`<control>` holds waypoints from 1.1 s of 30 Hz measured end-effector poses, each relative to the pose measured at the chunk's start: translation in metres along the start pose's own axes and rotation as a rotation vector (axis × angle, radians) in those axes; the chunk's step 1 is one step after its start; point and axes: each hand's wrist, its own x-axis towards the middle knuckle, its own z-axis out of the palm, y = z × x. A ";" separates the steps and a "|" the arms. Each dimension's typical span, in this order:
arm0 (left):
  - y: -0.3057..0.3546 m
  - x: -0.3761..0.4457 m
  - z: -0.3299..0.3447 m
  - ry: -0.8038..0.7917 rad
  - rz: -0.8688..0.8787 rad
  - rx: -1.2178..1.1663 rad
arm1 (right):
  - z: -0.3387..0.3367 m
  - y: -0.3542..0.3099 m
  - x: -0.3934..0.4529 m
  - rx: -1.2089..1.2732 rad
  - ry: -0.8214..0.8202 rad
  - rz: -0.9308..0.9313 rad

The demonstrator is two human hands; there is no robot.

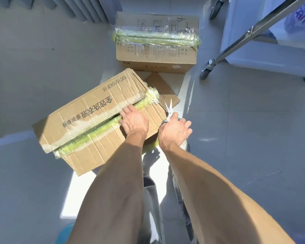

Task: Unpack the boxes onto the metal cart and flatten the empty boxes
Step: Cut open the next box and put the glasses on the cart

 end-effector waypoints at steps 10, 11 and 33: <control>0.024 0.006 -0.034 0.013 -0.286 -0.273 | -0.013 0.018 0.010 -0.193 0.009 -0.130; 0.022 0.003 -0.032 0.049 -0.302 -0.277 | -0.016 0.017 0.009 -0.196 0.010 -0.148; 0.019 -0.019 -0.009 0.174 -0.466 -0.351 | -0.016 0.015 0.029 -0.162 0.077 -0.307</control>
